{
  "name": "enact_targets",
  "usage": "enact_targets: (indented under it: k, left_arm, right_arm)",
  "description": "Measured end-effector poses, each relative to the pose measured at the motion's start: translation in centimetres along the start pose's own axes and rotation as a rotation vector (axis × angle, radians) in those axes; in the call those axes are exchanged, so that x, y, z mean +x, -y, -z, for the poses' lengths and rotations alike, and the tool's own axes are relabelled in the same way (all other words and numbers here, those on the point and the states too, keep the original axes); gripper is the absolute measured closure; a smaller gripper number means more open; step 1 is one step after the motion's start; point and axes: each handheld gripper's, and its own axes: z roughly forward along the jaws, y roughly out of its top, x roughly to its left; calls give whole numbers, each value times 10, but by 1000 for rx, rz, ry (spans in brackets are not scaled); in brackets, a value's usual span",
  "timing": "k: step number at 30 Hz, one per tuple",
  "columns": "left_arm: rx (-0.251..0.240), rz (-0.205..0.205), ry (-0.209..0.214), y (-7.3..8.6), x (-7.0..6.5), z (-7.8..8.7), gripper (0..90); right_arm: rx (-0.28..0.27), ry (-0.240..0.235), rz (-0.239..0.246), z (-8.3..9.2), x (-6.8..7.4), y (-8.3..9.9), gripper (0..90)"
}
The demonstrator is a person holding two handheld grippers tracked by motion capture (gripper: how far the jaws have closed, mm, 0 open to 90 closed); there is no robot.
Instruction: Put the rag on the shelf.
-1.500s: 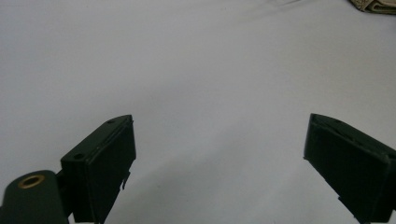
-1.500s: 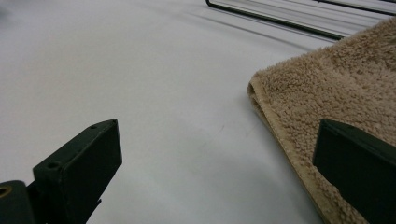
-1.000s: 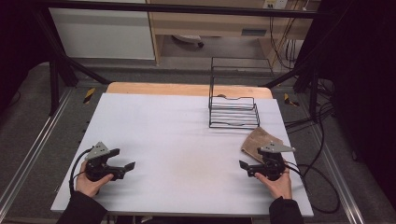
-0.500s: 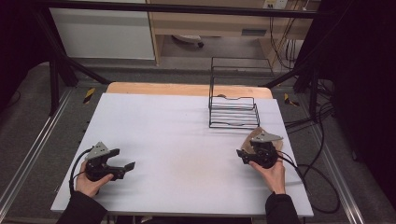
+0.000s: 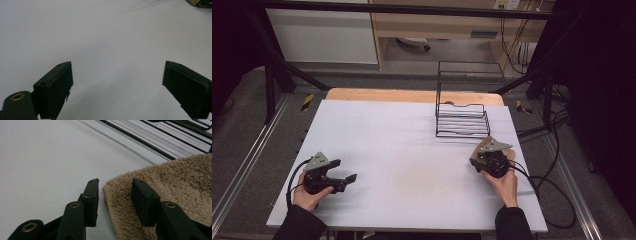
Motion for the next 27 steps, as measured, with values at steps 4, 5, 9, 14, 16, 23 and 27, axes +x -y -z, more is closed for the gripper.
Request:
enact_targets:
  k: [4,5,9,14,16,23,27]
  left_arm:
    - [-2,3,-1,0,0,0,95]
    - [-1,3,-1,0,1,0,95]
    - [0,3,-2,0,1,0,95]
    - [-1,4,-2,0,1,0,96]
    - [0,3,-3,0,1,0,96]
    - [-2,5,-1,0,1,0,97]
    - [-6,6,-3,0,1,1,97]
  right_arm:
    - [10,10,14,-3,0,0,628]
    - [13,4,27,-5,0,1,663]
    - [11,3,40,-8,0,0,727]
    - [13,4,54,-9,-2,0,830]
    - [10,3,44,-9,-2,-1,842]
    - [-42,-13,29,-1,-2,-1,849]
    - [-62,-28,24,6,1,0,849]
